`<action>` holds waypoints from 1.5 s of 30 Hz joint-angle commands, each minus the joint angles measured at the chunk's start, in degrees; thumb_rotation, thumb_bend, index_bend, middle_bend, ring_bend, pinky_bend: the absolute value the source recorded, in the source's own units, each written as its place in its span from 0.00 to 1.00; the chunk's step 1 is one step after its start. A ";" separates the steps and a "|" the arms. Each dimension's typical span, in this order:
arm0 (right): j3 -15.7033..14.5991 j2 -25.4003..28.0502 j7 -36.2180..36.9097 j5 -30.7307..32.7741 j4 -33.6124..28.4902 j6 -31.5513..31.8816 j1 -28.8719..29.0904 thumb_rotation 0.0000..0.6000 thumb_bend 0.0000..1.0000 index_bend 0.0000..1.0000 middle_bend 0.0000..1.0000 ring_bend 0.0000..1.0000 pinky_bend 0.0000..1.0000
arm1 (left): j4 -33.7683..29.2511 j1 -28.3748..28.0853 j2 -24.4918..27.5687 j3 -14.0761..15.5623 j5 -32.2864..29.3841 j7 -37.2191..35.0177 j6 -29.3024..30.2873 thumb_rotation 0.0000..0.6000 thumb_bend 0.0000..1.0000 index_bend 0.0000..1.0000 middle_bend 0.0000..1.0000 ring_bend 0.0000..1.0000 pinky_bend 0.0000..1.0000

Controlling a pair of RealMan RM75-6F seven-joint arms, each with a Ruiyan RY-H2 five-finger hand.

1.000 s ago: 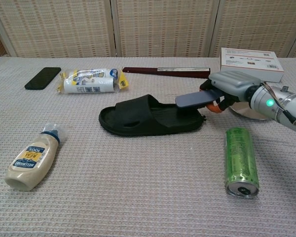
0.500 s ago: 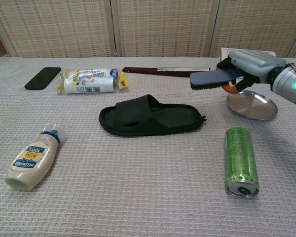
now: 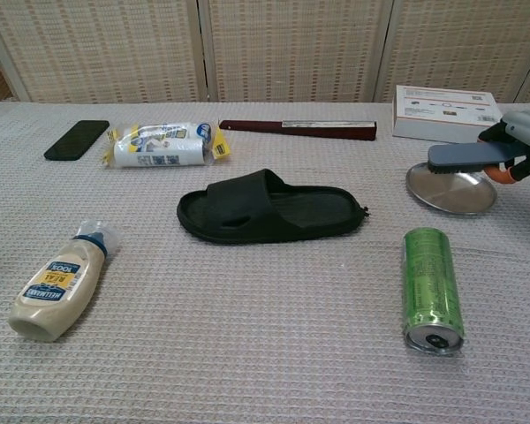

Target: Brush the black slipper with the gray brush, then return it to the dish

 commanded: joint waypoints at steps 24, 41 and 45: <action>-2.49 2.77 -1.69 -3.12 -0.79 -7.78 1.50 1.00 0.43 0.00 0.12 0.04 0.54 | -1.28 -0.10 0.61 0.03 -1.65 1.24 -0.94 1.00 0.56 0.00 0.00 0.00 0.16; -0.80 18.82 -17.36 1.34 -25.95 1.74 -4.26 1.00 0.19 0.00 0.01 0.00 0.24 | -1.71 0.04 0.57 0.22 -1.17 1.82 -0.52 1.00 0.56 0.00 0.00 0.00 0.16; -0.87 20.16 -17.05 0.43 -28.68 4.78 -5.61 1.00 0.18 0.00 0.00 0.00 0.18 | -1.73 0.11 0.57 0.23 -1.07 1.84 -0.33 1.00 0.56 0.00 0.00 0.00 0.16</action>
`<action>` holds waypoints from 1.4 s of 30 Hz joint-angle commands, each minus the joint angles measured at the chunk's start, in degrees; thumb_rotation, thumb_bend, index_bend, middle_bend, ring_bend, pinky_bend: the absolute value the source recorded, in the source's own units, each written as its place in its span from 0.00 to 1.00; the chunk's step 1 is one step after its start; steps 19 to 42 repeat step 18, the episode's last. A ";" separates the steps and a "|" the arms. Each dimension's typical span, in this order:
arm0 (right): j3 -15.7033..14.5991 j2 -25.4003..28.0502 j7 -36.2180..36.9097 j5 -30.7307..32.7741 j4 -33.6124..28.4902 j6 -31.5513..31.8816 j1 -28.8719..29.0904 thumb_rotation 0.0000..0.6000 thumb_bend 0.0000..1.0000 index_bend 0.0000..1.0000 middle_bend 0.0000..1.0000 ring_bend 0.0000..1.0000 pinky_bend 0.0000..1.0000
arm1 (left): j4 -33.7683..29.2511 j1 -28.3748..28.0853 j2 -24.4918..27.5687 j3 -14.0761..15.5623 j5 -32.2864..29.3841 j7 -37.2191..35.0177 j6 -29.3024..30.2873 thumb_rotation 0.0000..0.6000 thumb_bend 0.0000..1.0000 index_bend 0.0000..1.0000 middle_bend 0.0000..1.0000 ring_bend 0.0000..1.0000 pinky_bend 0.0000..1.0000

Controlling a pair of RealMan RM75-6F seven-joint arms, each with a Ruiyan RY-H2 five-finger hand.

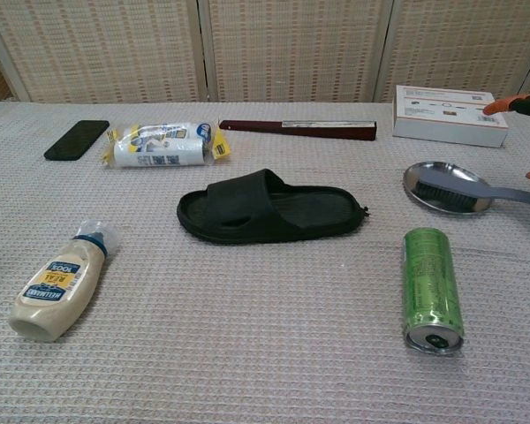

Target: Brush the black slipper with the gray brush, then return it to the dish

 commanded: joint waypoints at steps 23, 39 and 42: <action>-9.37 7.59 -3.96 -17.72 -18.84 38.88 -23.97 1.00 0.15 0.00 0.00 0.00 0.00 | 5.40 0.52 -2.60 -1.50 3.37 -3.72 6.34 1.00 0.49 0.00 0.00 0.00 0.14; -9.37 7.59 -3.96 -17.72 -18.84 38.88 -23.97 1.00 0.15 0.00 0.00 0.00 0.00 | 5.40 0.52 -2.60 -1.50 3.37 -3.72 6.34 1.00 0.49 0.00 0.00 0.00 0.14; -9.37 7.59 -3.96 -17.72 -18.84 38.88 -23.97 1.00 0.15 0.00 0.00 0.00 0.00 | 5.40 0.52 -2.60 -1.50 3.37 -3.72 6.34 1.00 0.49 0.00 0.00 0.00 0.14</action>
